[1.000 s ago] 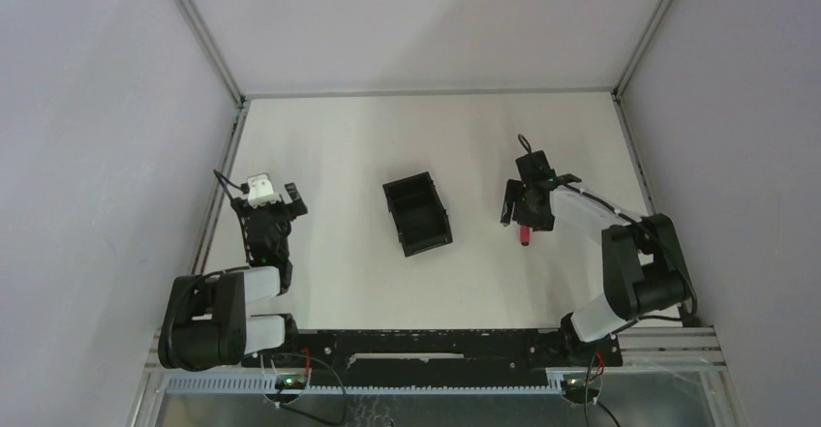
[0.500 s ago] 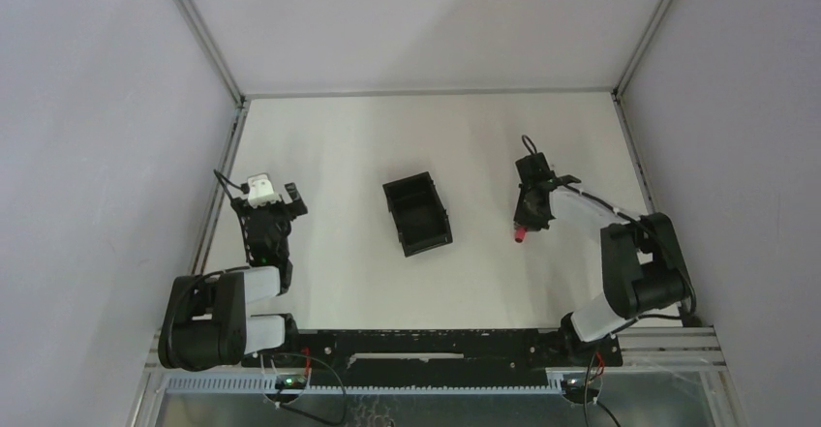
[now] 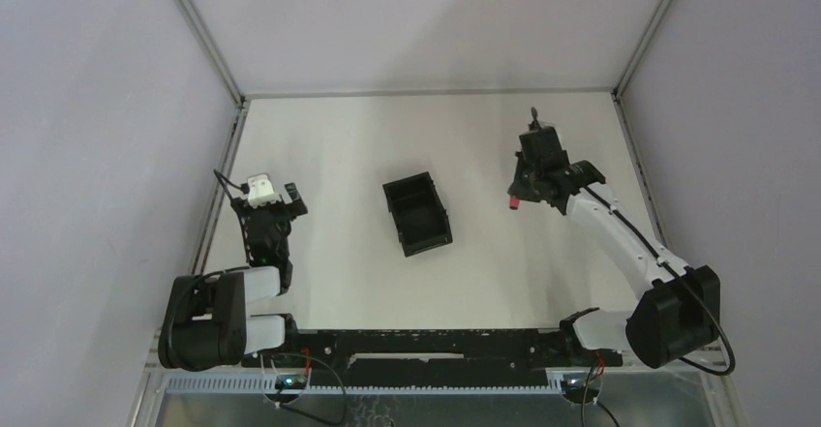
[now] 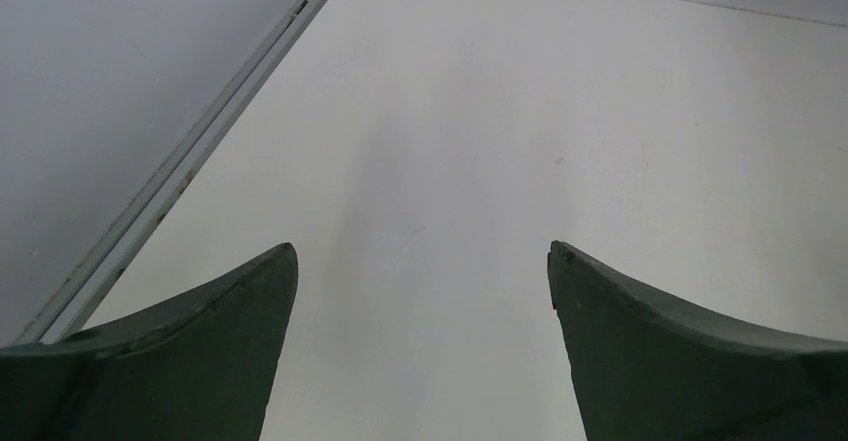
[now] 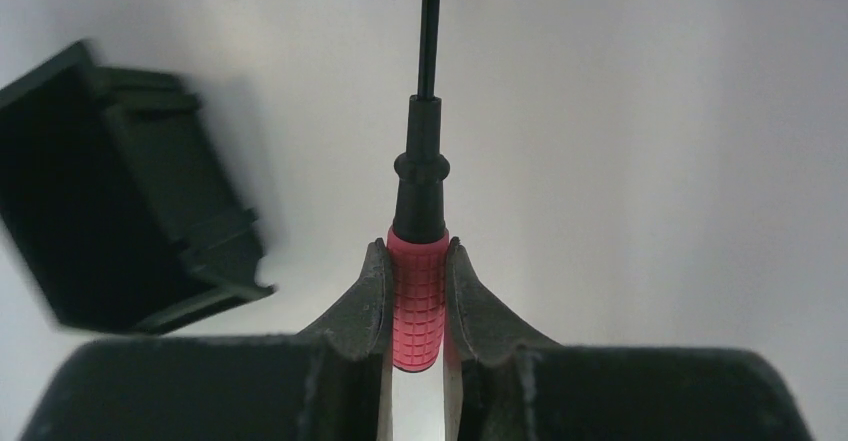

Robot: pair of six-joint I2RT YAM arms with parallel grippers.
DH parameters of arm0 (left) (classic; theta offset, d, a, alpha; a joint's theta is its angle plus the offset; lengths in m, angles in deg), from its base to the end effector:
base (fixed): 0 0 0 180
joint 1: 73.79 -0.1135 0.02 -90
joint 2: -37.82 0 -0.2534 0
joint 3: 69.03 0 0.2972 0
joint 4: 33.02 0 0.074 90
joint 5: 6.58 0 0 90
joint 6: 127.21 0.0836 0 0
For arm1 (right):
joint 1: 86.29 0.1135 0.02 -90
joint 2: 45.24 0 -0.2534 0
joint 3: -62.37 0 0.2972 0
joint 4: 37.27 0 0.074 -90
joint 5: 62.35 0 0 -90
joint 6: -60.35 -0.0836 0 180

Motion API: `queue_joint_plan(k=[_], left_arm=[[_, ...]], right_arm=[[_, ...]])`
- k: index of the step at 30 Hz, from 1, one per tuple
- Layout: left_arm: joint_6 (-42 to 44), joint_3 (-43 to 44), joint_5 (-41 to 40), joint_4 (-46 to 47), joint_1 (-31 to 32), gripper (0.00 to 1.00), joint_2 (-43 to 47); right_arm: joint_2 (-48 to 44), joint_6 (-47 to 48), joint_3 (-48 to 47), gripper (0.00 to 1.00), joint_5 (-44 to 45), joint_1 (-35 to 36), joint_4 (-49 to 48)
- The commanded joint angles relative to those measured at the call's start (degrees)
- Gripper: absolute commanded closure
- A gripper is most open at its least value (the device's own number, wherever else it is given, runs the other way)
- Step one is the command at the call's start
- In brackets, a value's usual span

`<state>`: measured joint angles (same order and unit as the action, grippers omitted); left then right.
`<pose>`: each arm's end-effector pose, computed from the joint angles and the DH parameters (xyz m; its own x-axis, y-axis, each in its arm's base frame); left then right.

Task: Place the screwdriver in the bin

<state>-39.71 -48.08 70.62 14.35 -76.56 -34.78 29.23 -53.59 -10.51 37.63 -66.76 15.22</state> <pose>0.2825 0.0322 0.1106 -0.0628 -0.0456 -0.9970 -0.2708 0.9623 -0.0270 0.3262 0.1003 0.2228 -0.7923 0.1430 -0.5931 0.0964 0.9893 0.1098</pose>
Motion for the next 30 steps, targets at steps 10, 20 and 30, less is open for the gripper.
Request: queue_joint_plan(k=[10, 20, 30], left_arm=[[1.01, 1.72, 0.83, 1.53, -0.16, 0.0, 0.53], [1.01, 1.73, 0.83, 1.53, -0.2, 0.0, 0.53], [1.01, 1.7, 0.82, 1.53, -0.19, 0.0, 0.53]], right_arm=[[9.17, 11.32, -17.98, 0.92, -9.1, 22.07, -0.76], [19.89, 23.83, -20.79, 0.85, -16.48, 25.25, -4.48], [26.4, 29.62, -18.14, 0.81, -14.29, 25.56, -8.87]])
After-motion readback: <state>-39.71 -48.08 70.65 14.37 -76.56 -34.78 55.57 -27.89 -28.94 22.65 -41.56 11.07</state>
